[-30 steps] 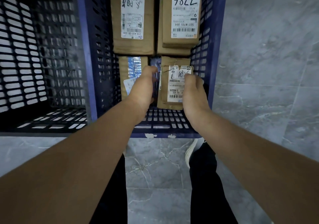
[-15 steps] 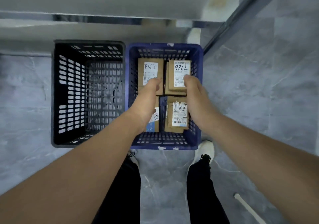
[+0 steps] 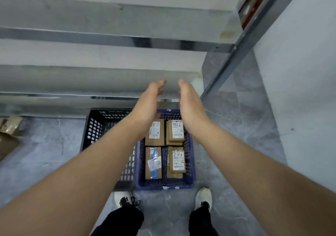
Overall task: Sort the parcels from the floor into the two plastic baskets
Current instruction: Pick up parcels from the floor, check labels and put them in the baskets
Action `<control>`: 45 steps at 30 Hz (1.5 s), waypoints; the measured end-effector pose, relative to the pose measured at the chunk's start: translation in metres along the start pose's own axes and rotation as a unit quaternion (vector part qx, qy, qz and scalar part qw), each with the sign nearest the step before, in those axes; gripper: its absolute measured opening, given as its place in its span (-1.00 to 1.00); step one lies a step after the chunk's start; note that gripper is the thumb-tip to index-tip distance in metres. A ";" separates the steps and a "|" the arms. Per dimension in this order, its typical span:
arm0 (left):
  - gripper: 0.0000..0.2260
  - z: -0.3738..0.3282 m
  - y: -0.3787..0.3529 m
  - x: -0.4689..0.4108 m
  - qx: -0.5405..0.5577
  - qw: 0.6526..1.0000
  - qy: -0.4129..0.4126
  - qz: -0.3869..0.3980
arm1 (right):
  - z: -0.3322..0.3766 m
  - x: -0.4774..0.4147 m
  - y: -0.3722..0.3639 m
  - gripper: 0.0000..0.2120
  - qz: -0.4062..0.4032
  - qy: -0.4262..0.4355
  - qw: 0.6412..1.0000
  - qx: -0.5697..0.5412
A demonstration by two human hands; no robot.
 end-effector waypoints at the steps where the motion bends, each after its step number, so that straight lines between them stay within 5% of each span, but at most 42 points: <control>1: -0.58 -0.020 0.001 0.012 -0.005 1.000 -0.017 0.002 | 0.019 0.010 -0.002 -0.50 -0.002 0.013 1.000 -0.014; 8: -0.49 -0.158 0.005 0.116 -0.030 0.992 -0.113 -0.044 | 0.171 0.098 0.020 -0.35 0.014 0.119 0.993 -0.010; 13: -0.64 -0.246 -0.011 0.192 -0.049 0.978 -0.178 -0.101 | 0.268 0.168 0.049 -0.56 0.031 0.210 0.977 0.025; 22: -0.64 -0.353 -0.051 0.323 -0.068 0.936 -0.288 -0.189 | 0.387 0.285 0.063 -0.44 0.105 0.330 0.937 0.047; 30: -0.45 -0.408 -0.064 0.403 -0.093 0.903 -0.345 -0.240 | 0.461 0.350 0.054 -0.17 0.143 0.416 0.897 0.050; 40: -0.29 -0.422 -0.040 0.449 -0.110 0.881 -0.377 -0.264 | 0.483 0.375 0.018 -0.24 0.190 0.449 0.870 0.066; 45: -0.42 -0.404 -0.014 0.468 -0.104 0.875 -0.369 -0.296 | 0.478 0.381 -0.019 -0.18 0.216 0.449 0.865 0.050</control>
Point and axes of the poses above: each hand's wrist, its own x-axis away from the middle knuckle, its own y-axis out of the back of the hand, z = x × y, the point moved 7 cm from there along -x, towards the middle knuckle, and after that the axes turned 13 degrees about z, right-handed, at the moved point
